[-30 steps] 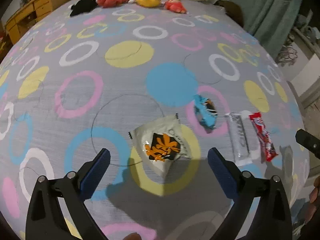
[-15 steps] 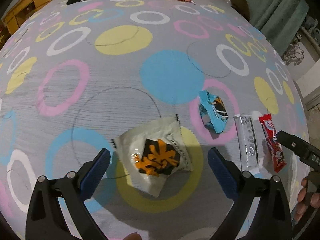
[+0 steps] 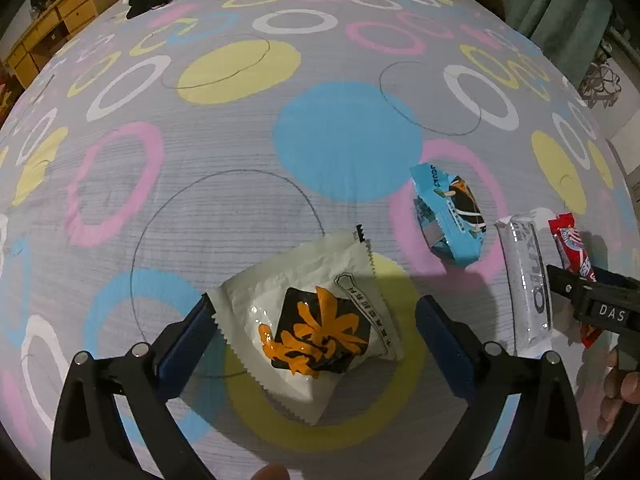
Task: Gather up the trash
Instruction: 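Grasp the orange-print packet with the left tool while the right tool grasps the red candy stick, then lift the orange-print packet and red candy stick and carry them over the bag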
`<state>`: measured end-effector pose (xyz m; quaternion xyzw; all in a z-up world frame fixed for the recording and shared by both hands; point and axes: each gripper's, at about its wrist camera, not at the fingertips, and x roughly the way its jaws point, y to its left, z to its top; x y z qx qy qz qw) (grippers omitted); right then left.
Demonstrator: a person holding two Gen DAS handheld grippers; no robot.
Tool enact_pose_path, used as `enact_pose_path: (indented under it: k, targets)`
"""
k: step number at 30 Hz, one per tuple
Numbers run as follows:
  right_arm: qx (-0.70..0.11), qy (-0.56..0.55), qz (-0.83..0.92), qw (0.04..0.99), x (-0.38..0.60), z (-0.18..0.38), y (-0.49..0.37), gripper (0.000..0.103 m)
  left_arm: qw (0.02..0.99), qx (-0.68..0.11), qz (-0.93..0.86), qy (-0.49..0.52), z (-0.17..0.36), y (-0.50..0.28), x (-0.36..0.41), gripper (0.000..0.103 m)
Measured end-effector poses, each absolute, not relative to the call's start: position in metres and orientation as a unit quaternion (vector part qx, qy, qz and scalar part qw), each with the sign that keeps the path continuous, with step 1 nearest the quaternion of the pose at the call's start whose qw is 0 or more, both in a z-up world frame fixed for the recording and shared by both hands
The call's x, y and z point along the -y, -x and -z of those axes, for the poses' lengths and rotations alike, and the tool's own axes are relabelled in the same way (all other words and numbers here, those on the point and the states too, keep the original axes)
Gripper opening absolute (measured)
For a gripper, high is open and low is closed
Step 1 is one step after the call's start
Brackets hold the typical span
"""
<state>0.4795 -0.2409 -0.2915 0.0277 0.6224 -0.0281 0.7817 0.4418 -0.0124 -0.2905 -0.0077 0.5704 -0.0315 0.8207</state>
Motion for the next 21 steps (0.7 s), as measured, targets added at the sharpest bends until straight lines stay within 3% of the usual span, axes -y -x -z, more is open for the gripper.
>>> enact_pose_path:
  k: [1, 2, 3, 4, 5, 10, 21]
  targets:
    - [-0.622, -0.024, 0.029, 0.782, 0.240, 0.291, -0.479, 0.087, 0.821, -0.570, 0.023, 0.005, 0.290, -0.442, 0.012, 0.084]
    - [-0.619, -0.020, 0.027, 0.785, 0.237, 0.287, -0.478, 0.073, 0.823, -0.568, 0.008, 0.000, 0.288, -0.441, 0.012, 0.063]
    - [-0.616, -0.016, 0.024, 0.787, 0.233, 0.284, -0.477, 0.063, 0.827, -0.563, 0.004, 0.001, 0.284, -0.439, 0.013, 0.049]
    - [-0.613, -0.013, 0.020, 0.790, 0.226, 0.279, -0.477, 0.034, 0.826, -0.563, 0.014, 0.013, 0.281, -0.439, 0.012, 0.042]
    - [-0.614, -0.010, 0.018, 0.789, 0.221, 0.275, -0.476, 0.012, 0.821, -0.569, 0.034, 0.034, 0.280, -0.439, 0.011, 0.028]
    - [-0.611, 0.010, 0.029, 0.791, 0.214, 0.274, -0.474, 0.011, 0.824, -0.563, 0.044, 0.052, 0.274, -0.437, 0.009, 0.020]
    - [-0.604, 0.006, 0.029, 0.796, 0.209, 0.257, -0.469, 0.010, 0.829, -0.550, 0.063, 0.079, 0.257, -0.435, 0.001, 0.019]
